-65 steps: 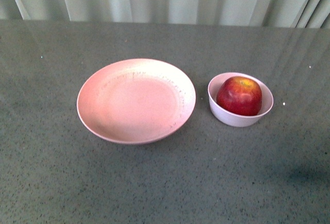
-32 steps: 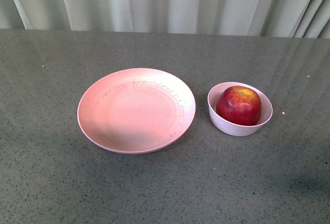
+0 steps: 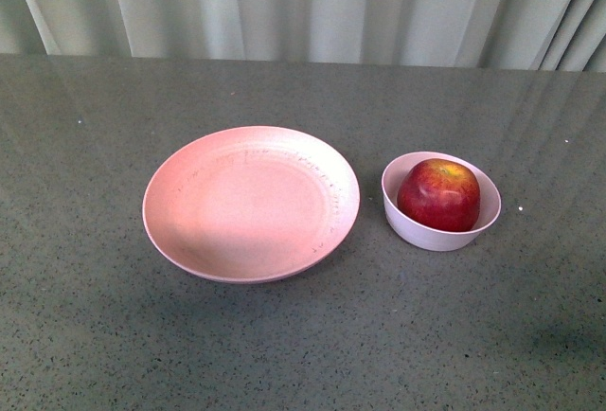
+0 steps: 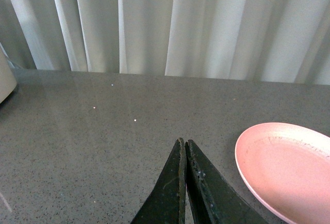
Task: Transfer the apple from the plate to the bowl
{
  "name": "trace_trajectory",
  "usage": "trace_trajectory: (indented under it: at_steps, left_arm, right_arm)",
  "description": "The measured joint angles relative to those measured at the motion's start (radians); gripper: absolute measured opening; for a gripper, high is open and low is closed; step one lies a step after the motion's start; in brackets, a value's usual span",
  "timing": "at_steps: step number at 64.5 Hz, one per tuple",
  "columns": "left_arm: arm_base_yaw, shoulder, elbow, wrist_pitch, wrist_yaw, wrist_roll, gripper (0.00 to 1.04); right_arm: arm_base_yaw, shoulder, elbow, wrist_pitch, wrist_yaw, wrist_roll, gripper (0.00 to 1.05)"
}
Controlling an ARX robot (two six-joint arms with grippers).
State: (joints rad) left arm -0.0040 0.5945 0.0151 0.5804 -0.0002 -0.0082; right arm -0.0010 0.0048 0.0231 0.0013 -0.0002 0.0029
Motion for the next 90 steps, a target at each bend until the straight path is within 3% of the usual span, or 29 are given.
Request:
trace_trajectory:
  at_steps: [28,59,66,90]
  left_arm:
    - [0.0,-0.268,0.0,-0.253,0.0,0.0,0.02]
    - [0.0,-0.419,0.0,-0.404,0.0,0.0,0.02]
    - [0.0,-0.553,0.0,-0.568,0.0,0.0,0.02]
    - [0.001,-0.579,0.0,-0.581,0.0,0.0,0.02]
  right_arm:
    - [0.0,0.0,0.0,0.0,0.0,0.0,0.96]
    - [0.0,0.0,0.0,0.0,0.0,0.0,0.96]
    - [0.0,0.0,0.0,0.0,0.0,0.0,0.96]
    - [0.0,0.0,0.0,0.0,0.0,0.0,0.96]
